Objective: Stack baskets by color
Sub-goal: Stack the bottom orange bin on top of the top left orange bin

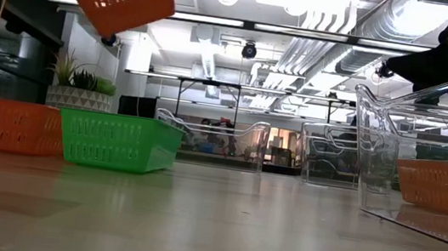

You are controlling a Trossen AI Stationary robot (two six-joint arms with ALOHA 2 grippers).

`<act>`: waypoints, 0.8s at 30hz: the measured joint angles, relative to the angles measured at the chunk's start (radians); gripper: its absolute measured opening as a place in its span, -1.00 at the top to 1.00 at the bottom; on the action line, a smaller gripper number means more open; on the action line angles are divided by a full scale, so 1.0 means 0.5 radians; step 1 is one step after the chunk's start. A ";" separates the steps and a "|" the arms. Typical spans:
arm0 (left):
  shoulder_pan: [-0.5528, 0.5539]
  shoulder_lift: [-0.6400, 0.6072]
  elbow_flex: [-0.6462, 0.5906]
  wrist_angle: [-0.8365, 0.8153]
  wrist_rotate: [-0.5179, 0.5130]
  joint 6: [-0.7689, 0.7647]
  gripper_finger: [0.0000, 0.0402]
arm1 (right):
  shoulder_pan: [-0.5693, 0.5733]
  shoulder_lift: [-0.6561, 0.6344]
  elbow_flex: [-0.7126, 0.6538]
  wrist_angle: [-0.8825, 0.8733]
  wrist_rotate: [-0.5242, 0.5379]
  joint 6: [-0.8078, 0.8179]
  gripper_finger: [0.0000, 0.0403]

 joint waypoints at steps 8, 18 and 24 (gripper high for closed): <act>0.001 -0.301 -0.278 -0.205 0.021 -0.488 1.00 | 0.000 0.001 0.000 0.002 0.000 0.000 1.00; 0.001 -0.391 -0.521 -0.490 0.176 -0.922 1.00 | 0.000 0.007 0.000 0.000 0.000 0.000 1.00; 0.001 -0.389 -0.556 -0.490 0.287 -0.805 1.00 | 0.000 0.007 -0.001 0.001 0.000 0.000 1.00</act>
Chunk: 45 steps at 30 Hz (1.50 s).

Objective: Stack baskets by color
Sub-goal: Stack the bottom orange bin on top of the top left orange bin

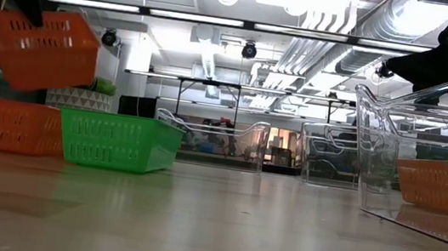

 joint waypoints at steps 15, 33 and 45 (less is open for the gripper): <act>0.458 0.186 0.207 0.210 0.069 1.155 1.00 | 0.000 0.001 0.001 -0.001 0.000 0.000 1.00; 0.637 0.770 0.822 0.050 0.316 3.777 1.00 | 0.000 0.001 0.000 0.000 0.000 0.000 1.00; 0.357 1.182 0.811 0.005 0.170 4.239 1.00 | 0.000 0.001 0.000 0.000 0.000 0.000 1.00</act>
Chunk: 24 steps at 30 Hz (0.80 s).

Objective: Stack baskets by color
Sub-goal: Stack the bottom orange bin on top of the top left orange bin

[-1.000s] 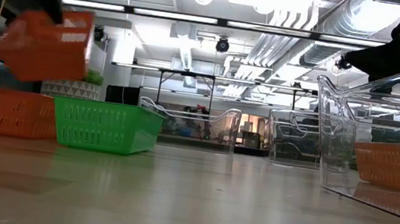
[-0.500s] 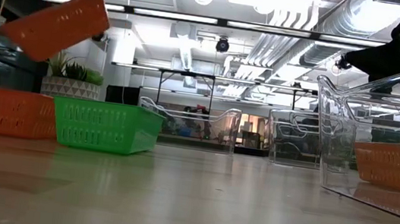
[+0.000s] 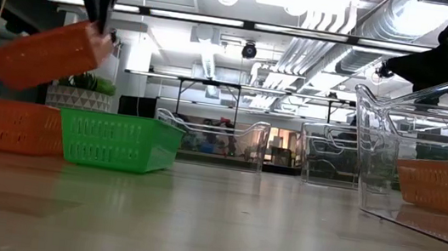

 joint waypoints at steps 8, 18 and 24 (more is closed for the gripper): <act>-0.135 0.153 -0.001 0.016 0.219 0.000 1.00 | 0.000 -0.001 0.000 0.000 0.000 0.000 1.00; -0.046 0.266 -0.001 0.041 0.344 0.119 1.00 | 0.000 0.000 0.000 0.000 0.000 0.000 1.00; -0.004 0.370 -0.002 0.038 0.485 0.126 1.00 | 0.000 -0.001 0.000 0.000 0.000 0.000 1.00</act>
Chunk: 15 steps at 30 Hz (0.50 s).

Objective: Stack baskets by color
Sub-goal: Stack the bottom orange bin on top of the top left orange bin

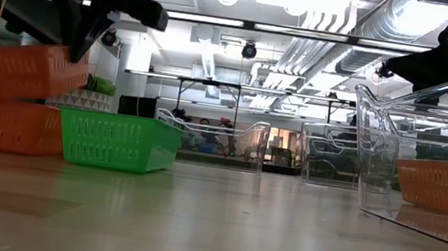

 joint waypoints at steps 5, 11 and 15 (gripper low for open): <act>0.059 0.091 -0.001 0.007 0.020 0.032 1.00 | 0.000 0.000 -0.001 0.000 0.000 0.000 1.00; 0.118 0.193 0.000 0.011 0.043 0.051 1.00 | 0.000 0.000 -0.001 0.000 0.000 0.000 1.00; 0.135 0.242 -0.001 0.015 0.050 -0.035 1.00 | 0.000 0.000 0.000 0.000 0.000 0.000 1.00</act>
